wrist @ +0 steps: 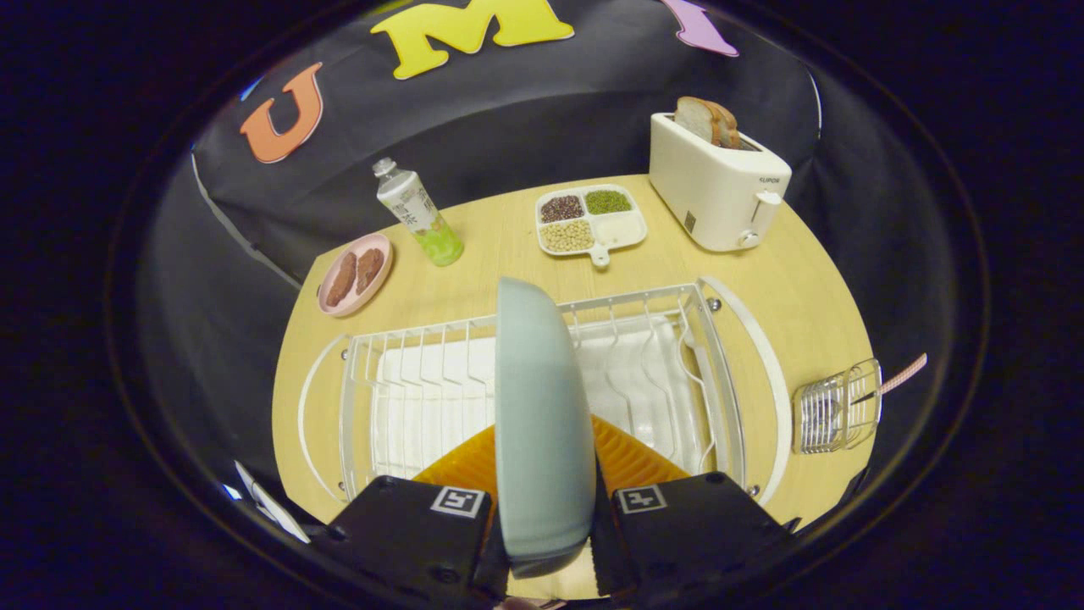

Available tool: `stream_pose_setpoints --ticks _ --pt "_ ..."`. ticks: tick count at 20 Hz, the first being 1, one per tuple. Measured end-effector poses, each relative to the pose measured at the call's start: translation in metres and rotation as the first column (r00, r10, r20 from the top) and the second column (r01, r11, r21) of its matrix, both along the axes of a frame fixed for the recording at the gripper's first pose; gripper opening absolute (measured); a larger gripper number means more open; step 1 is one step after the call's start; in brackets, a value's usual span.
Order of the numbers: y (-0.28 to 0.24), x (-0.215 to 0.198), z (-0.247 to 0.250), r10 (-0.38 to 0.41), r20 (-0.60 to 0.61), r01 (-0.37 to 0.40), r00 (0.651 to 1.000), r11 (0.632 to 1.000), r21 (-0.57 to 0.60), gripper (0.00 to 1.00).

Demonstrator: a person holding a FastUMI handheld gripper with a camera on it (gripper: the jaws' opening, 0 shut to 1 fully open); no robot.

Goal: Take the plate from the dish rack, then take the spoon from the basket and place it into the plate.

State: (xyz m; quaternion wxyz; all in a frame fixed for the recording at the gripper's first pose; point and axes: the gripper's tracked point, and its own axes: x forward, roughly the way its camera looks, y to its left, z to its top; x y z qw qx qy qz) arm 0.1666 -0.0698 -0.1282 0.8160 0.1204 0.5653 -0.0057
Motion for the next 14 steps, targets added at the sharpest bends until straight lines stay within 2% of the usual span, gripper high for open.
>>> stream_pose_setpoints --ticks 1,6,11,14 --pt "0.001 0.0 -0.002 -0.006 -0.019 0.005 1.0 1.0 -0.025 0.43" --pt "-0.003 0.0 0.008 -0.015 -0.042 0.008 0.999 0.988 -0.156 0.4" --pt "-0.038 0.014 0.046 -0.036 0.057 0.053 0.998 0.938 -0.342 0.37" --pt "-0.042 0.004 0.068 -0.01 0.134 0.052 0.991 0.949 -0.312 0.37"
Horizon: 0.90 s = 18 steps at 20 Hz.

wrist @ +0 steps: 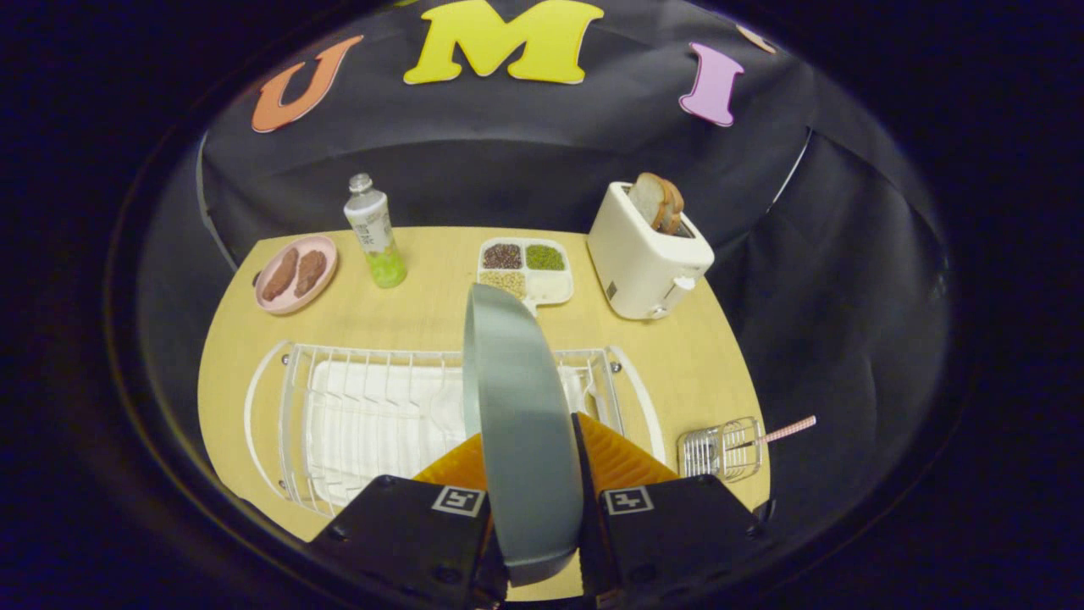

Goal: Take the plate from the dish rack, then take the spoon from the basket and place it into the plate.

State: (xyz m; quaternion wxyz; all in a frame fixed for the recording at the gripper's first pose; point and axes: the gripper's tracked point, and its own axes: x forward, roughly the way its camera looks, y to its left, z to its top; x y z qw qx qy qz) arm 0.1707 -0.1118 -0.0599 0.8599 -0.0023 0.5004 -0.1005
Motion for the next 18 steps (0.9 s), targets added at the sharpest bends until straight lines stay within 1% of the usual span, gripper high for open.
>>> stream_pose_setpoints --ticks 3,5,7,11,13,15,17,18 --pt "-0.003 -0.034 0.013 0.028 0.056 -0.036 0.998 0.99 0.136 0.37" --pt "-0.012 -0.067 0.016 0.037 0.079 -0.053 0.996 0.975 0.215 0.37" --pt "-0.024 -0.1 0.011 0.054 0.1 -0.078 0.993 0.964 0.252 0.37" --pt "-0.055 -0.156 -0.023 0.048 0.113 -0.08 0.992 0.952 0.296 0.37" --pt "-0.069 -0.177 -0.048 0.026 0.113 -0.061 0.993 0.946 0.319 0.37" --pt "-0.069 -0.2 -0.075 0.003 0.096 -0.04 0.995 0.922 0.386 0.37" --pt "-0.06 -0.216 -0.105 -0.01 0.07 -0.025 0.998 0.876 0.481 0.37" --pt "-0.054 -0.221 -0.119 -0.022 0.047 -0.007 0.999 0.846 0.532 0.37"
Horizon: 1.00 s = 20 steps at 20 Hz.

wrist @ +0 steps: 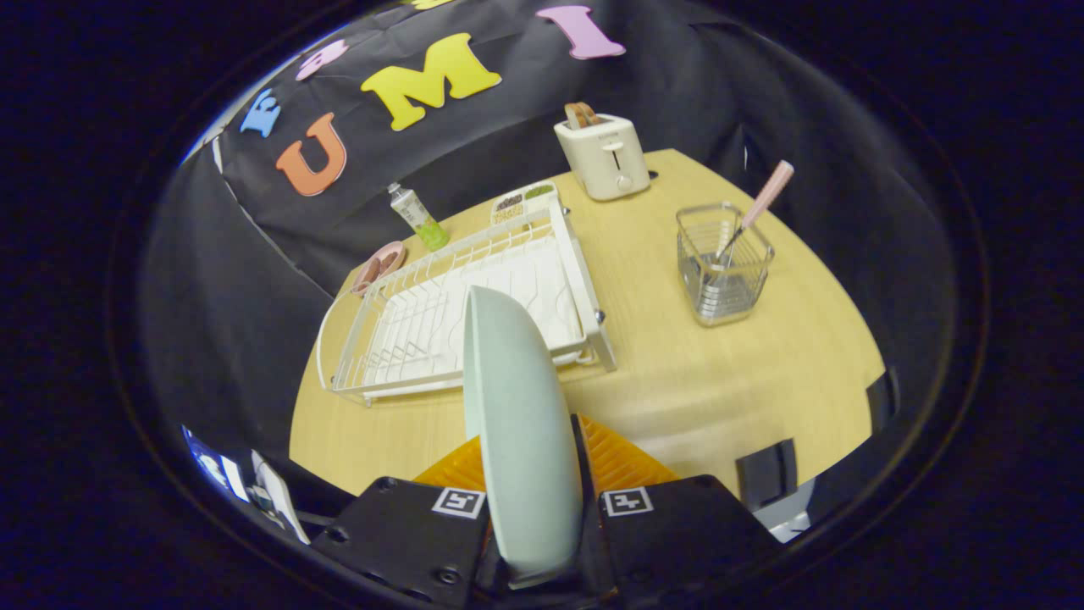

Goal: Take the plate from the dish rack, then take the spoon from the basket and place it into the plate.

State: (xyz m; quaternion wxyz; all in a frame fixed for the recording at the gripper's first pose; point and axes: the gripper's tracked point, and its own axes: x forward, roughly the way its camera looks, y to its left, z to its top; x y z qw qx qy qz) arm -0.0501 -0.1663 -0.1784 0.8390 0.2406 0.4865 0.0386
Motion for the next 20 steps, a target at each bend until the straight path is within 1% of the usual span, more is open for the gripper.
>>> stream_pose_setpoints --ticks 2,5,8,10,12,13,15,16,17,18,20 --pt "0.011 -0.009 -0.024 -0.037 -0.047 0.043 0.998 0.992 0.123 0.37" --pt "0.021 -0.013 -0.047 -0.074 -0.093 0.093 0.993 0.97 0.224 0.37" --pt "0.034 -0.012 -0.056 -0.111 -0.116 0.146 0.987 0.924 0.354 0.37" --pt "0.037 -0.009 -0.059 -0.133 -0.135 0.177 0.982 0.899 0.401 0.38" --pt "0.035 -0.001 -0.06 -0.179 -0.119 0.213 0.977 0.88 0.425 0.39" --pt "0.033 0.002 -0.061 -0.19 -0.121 0.224 0.974 0.879 0.421 0.4" --pt "0.031 0.003 -0.061 -0.185 -0.112 0.215 0.976 0.881 0.421 0.44" --pt "0.032 0.001 -0.059 -0.186 -0.104 0.213 0.977 0.88 0.424 0.51" --pt "0.031 -0.001 -0.059 -0.192 -0.095 0.214 0.977 0.883 0.418 0.54" --pt "0.03 -0.003 -0.062 -0.19 -0.084 0.207 0.978 0.894 0.398 0.58" --pt "0.033 -0.006 -0.068 -0.157 -0.064 0.169 0.986 0.915 0.365 0.63"
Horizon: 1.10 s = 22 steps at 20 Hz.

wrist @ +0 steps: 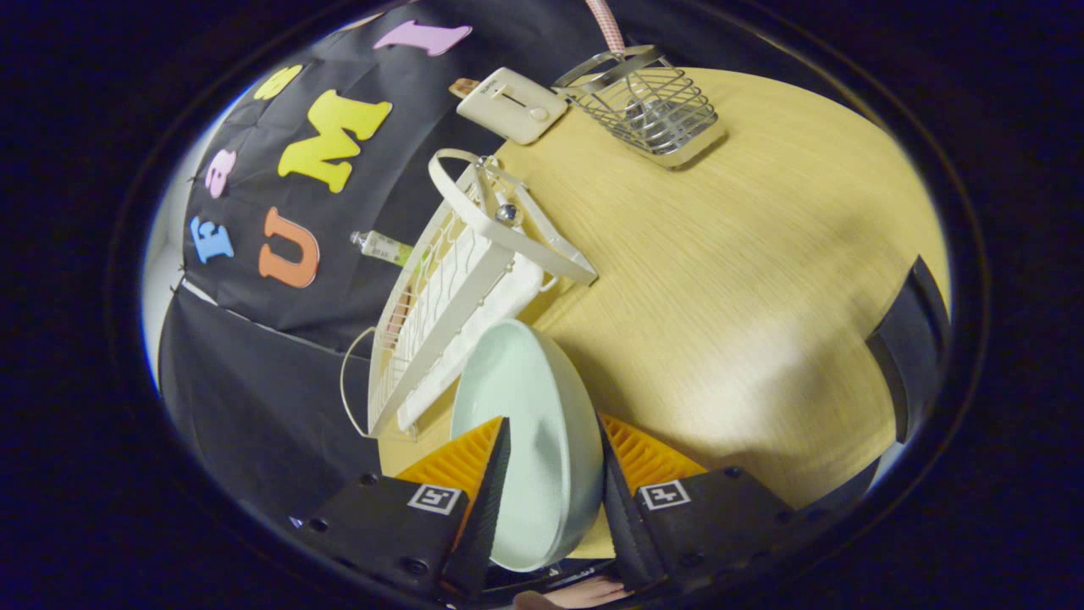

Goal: Take the plate from the dish rack, then take the spoon from the basket and place it into the plate.

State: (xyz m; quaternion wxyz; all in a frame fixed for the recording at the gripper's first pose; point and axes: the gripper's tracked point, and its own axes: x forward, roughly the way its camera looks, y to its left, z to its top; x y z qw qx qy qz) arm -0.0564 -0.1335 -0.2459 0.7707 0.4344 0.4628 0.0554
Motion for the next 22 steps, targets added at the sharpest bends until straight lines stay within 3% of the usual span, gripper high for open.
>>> stream_pose_setpoints --ticks 7,10,13,15,17,18,22 --pt "-0.013 0.001 0.007 0.062 0.13 -0.044 0.99 0.99 -0.131 0.69" --pt "-0.042 0.002 0.018 0.097 0.229 -0.027 0.969 0.957 -0.289 0.7" --pt "-0.088 0.008 0.049 0.126 0.388 0.086 0.913 0.87 -0.485 0.72" --pt "-0.119 0.012 0.076 0.102 0.473 0.194 0.875 0.822 -0.535 0.74" --pt "-0.145 0.016 0.096 0.069 0.513 0.257 0.856 0.804 -0.537 0.79" --pt "-0.159 0.021 0.102 0.054 0.53 0.287 0.847 0.792 -0.539 0.92" --pt "-0.217 0.046 0.117 0.042 0.574 0.361 0.818 0.74 -0.568 0.94"
